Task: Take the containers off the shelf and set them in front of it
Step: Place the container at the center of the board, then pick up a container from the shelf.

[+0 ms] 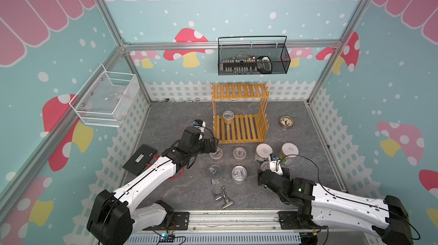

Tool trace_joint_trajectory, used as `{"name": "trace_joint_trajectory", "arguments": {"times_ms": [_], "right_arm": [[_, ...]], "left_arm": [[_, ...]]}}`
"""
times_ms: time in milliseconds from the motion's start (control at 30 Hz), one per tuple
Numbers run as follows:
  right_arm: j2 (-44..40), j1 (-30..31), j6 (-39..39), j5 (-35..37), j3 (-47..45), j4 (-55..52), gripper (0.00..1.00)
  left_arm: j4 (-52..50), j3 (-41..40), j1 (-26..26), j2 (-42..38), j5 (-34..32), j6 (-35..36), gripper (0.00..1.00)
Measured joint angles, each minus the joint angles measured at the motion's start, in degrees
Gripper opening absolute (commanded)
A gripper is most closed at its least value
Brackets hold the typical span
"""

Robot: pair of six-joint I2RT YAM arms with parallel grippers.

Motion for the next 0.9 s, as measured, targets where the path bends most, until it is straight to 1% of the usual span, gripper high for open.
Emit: {"name": "trace_joint_trajectory", "arguments": {"times_ms": [200,300,367,400,567,633,700,767,900], "right_arm": [[-0.3,0.0,-4.5,1.6,8.2,-1.5,0.99],[0.0,-0.2,-9.9,2.3,11.4,0.9,0.98],[1.3,-1.8,-15.1,1.1,12.7,4.9,0.99],[2.1,-3.6,-17.4,-0.3,13.0,7.1,0.99],[8.1,-18.5,-28.5,-12.4,12.5,21.1,0.99],[11.9,-21.1,-31.8,-16.6,12.9,25.7,0.99],[17.7,-22.3,-34.8,-20.2,14.9,29.1,0.99],[24.3,-23.5,-37.2,-23.5,18.1,32.2,0.99],[35.1,-27.4,-39.6,-29.2,24.7,37.3,0.99]], "left_arm": [[0.0,0.0,0.3,-0.2,0.0,0.0,0.99],[-0.1,0.0,0.5,-0.5,0.0,0.0,0.99],[-0.1,0.0,0.6,-0.7,0.0,0.0,0.99],[-0.1,0.0,0.6,-0.8,0.0,0.0,0.99],[-0.2,0.0,1.0,-1.9,0.2,0.0,0.99],[-0.3,0.0,1.4,-2.4,0.2,0.0,0.99],[-0.2,0.0,1.7,-2.9,0.2,0.0,0.99],[-0.2,0.0,2.1,-3.1,0.4,0.0,0.99],[-0.2,0.0,2.2,-3.1,0.6,0.0,0.99]]}}
